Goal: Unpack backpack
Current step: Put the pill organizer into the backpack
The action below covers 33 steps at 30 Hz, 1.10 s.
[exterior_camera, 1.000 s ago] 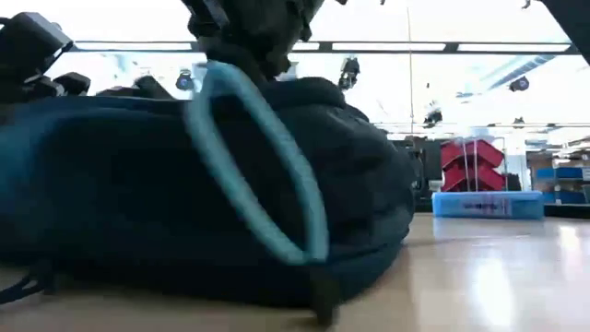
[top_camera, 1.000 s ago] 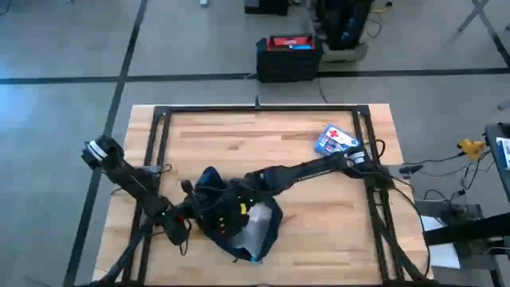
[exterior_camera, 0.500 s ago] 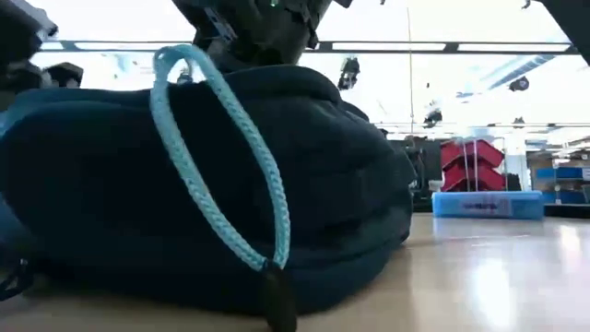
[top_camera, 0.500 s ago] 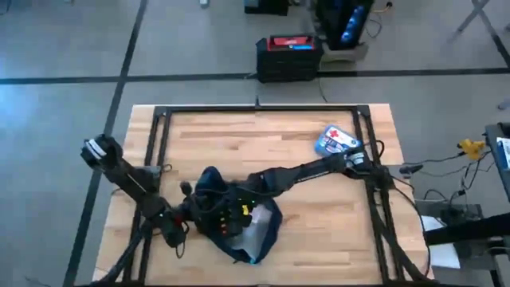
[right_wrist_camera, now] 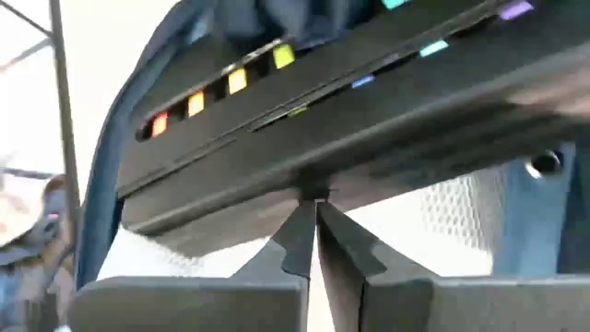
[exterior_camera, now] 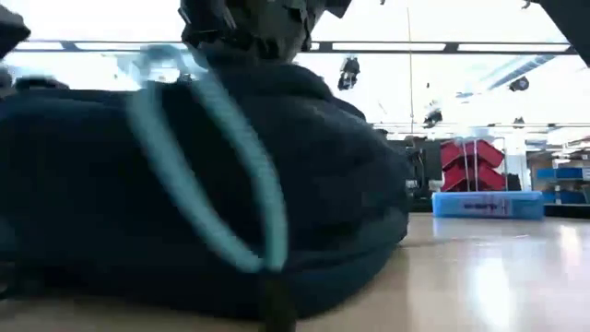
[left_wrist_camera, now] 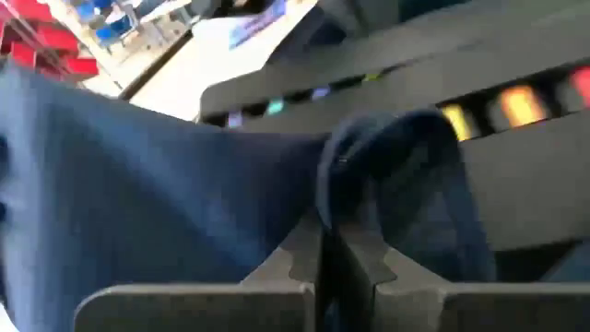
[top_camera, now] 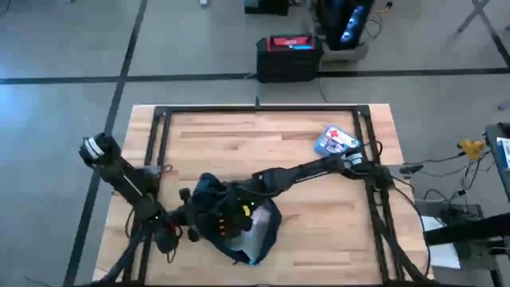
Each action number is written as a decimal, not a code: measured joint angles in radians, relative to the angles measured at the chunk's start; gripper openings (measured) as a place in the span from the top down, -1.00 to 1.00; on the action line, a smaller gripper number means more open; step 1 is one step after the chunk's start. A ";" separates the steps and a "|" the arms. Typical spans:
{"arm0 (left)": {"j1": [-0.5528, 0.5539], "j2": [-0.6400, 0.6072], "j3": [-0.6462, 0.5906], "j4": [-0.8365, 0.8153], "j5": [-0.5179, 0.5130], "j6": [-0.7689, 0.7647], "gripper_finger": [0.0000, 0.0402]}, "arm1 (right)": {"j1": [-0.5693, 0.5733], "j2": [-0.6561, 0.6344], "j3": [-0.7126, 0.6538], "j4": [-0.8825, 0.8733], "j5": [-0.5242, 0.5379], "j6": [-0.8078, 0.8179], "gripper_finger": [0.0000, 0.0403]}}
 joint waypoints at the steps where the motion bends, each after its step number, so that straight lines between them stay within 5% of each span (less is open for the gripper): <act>1: 0.000 0.010 0.000 0.003 0.000 -0.008 1.00 | 0.000 0.000 -0.001 0.013 -0.011 -0.005 1.00; 18: 0.016 0.071 -0.011 0.010 0.038 -0.033 1.00 | -0.052 -0.006 0.002 -0.124 0.064 0.019 1.00; 25: 0.052 0.072 -0.015 0.002 0.062 -0.029 1.00 | -0.042 0.003 -0.007 -0.014 -0.043 0.019 1.00; 33: 0.059 0.072 -0.015 0.010 0.070 -0.022 1.00 | -0.043 0.002 0.002 0.010 -0.046 0.000 1.00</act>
